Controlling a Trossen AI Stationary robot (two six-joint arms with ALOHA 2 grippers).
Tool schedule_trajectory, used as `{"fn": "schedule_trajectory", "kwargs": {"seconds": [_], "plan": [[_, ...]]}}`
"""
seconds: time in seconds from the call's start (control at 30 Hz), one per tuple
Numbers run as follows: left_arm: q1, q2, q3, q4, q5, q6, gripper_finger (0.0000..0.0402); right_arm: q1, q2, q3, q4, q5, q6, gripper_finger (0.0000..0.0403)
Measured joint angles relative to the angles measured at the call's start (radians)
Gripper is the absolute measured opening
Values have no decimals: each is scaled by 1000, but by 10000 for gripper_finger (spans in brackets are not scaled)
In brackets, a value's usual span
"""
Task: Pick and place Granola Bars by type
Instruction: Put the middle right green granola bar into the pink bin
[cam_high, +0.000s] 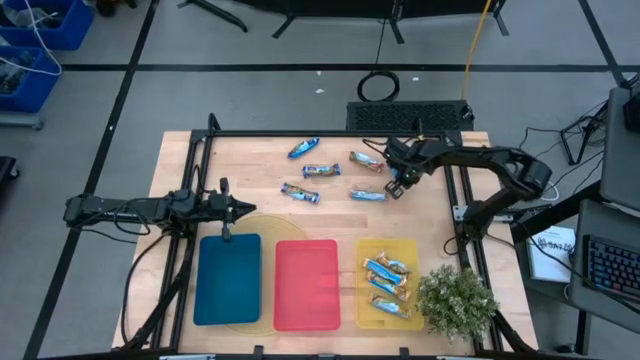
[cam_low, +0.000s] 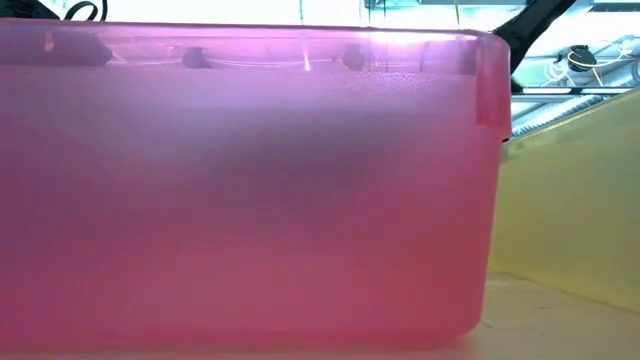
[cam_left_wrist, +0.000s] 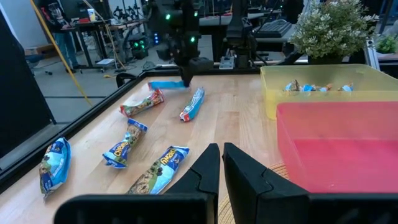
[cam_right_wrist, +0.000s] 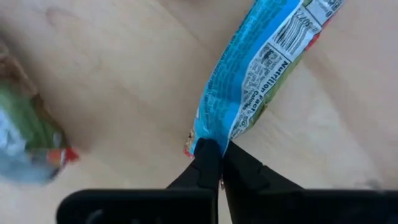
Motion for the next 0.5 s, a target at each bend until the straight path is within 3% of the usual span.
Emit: {"fn": "schedule_trajectory", "kwargs": {"seconds": [0.2,0.37,0.5], "plan": [[0,0,0,0,0,0,31,91,-195,0,-26,7,62,1],[0,0,0,0,0,0,31,248,-378,1,95,-116,109,0],[0,0,0,0,0,0,31,405,-446,12,242,-187,124,0]]}}
